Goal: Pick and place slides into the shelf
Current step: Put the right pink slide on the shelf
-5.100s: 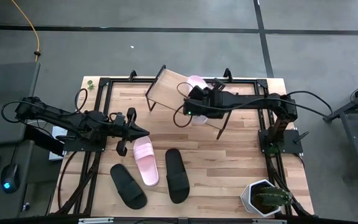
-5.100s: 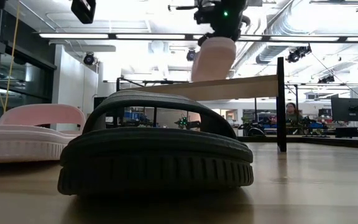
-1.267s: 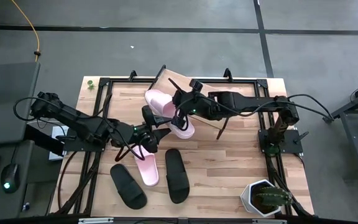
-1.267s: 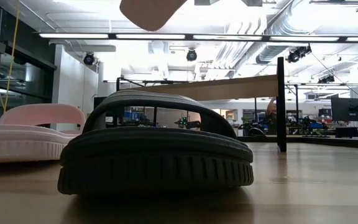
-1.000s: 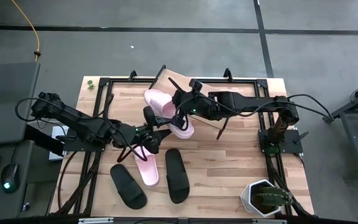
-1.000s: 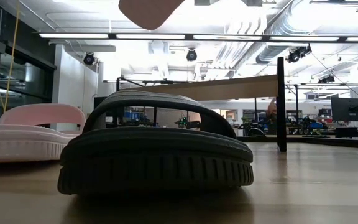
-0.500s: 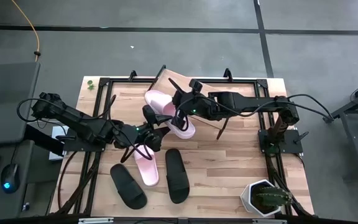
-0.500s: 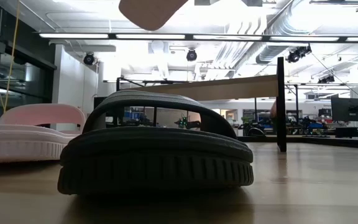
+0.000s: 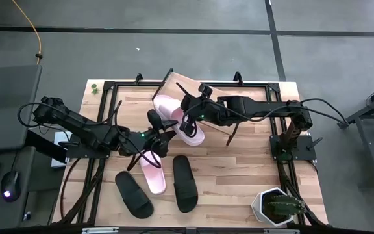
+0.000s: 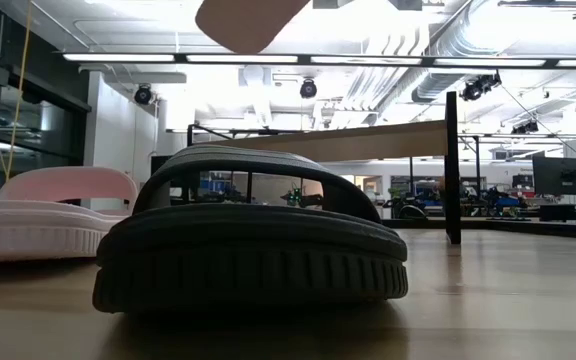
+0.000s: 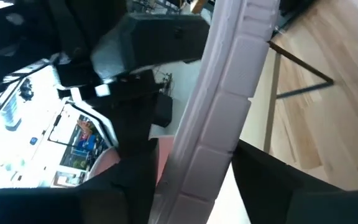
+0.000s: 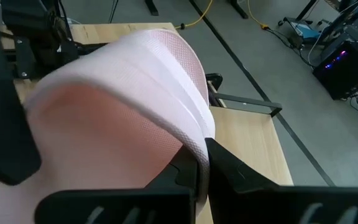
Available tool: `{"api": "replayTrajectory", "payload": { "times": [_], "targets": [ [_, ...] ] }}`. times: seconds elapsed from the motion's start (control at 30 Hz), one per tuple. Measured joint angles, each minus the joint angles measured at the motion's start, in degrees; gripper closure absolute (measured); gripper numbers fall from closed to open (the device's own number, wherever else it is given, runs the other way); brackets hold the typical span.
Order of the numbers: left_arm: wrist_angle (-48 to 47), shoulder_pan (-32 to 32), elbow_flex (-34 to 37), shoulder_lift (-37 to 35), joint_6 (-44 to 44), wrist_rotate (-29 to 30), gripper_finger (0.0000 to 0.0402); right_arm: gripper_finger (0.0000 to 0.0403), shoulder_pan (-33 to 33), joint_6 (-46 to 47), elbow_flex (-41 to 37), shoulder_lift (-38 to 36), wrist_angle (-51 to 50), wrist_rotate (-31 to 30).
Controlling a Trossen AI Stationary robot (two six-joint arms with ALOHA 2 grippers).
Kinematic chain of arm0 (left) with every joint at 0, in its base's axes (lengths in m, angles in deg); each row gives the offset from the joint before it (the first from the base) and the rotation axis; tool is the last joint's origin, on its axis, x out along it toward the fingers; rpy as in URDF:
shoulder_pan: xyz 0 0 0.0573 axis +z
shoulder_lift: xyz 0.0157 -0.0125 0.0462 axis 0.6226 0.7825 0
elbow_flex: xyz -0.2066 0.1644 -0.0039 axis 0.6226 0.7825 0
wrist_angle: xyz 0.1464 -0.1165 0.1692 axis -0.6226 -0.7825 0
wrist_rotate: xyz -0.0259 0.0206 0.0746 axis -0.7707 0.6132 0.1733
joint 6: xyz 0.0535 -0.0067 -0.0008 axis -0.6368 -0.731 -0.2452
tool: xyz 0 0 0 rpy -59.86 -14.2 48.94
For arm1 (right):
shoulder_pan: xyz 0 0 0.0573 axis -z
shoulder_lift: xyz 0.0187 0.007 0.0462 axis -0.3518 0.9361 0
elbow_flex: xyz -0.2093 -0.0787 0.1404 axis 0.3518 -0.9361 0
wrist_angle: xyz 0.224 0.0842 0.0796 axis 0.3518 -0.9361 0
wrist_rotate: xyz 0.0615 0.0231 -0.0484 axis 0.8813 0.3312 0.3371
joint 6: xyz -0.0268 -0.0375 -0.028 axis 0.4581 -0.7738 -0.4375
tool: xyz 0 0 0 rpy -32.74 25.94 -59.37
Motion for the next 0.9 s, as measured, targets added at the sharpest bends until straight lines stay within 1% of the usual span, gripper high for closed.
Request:
{"api": "replayTrajectory", "payload": {
  "times": [0.17, 0.3, 0.47, 0.57, 0.63, 0.8, 0.9],
  "targets": [
    [-0.6, -0.1, 0.0, 0.0, -0.2, 2.8, 0.0262, 0.0403, 0.0, 0.0, 0.0, 0.0, 0.3, -0.2],
    [-1.8, -0.1, 0.0, 0.0, -0.3, 3.6, 0.0289, 0.0403, 0.0, 0.0, 0.0, 0.0, 0.2, -0.2],
    [-1.9, 0.0, 0.0, 0.0, -0.3, 4.0, 0.029, 0.0403, -0.1, 0.0, 0.0, 0.0, 0.2, -0.2],
    [-1.9, -0.1, 0.0, 0.0, -0.8, 5.7, 0.0289, 0.0403, 0.0, 0.0, 0.0, 0.0, 0.2, -0.3],
    [-2.1, -0.1, 0.0, 0.0, -1.6, 6.8, 0.0299, 0.0403, 0.0, 0.0, 0.0, 0.0, 0.2, -0.4],
    [-2.4, -0.1, 0.0, 0.1, -2.9, 7.5, 0.034, 0.0398, -0.1, -1.6, 0.0, 0.0, 0.2, -0.4],
    [-2.4, -0.1, 0.0, 0.1, -2.9, 7.6, 0.0343, 0.0386, -0.1, -2.4, 0.0, 0.0, 0.0, 0.6]
  ]
}}
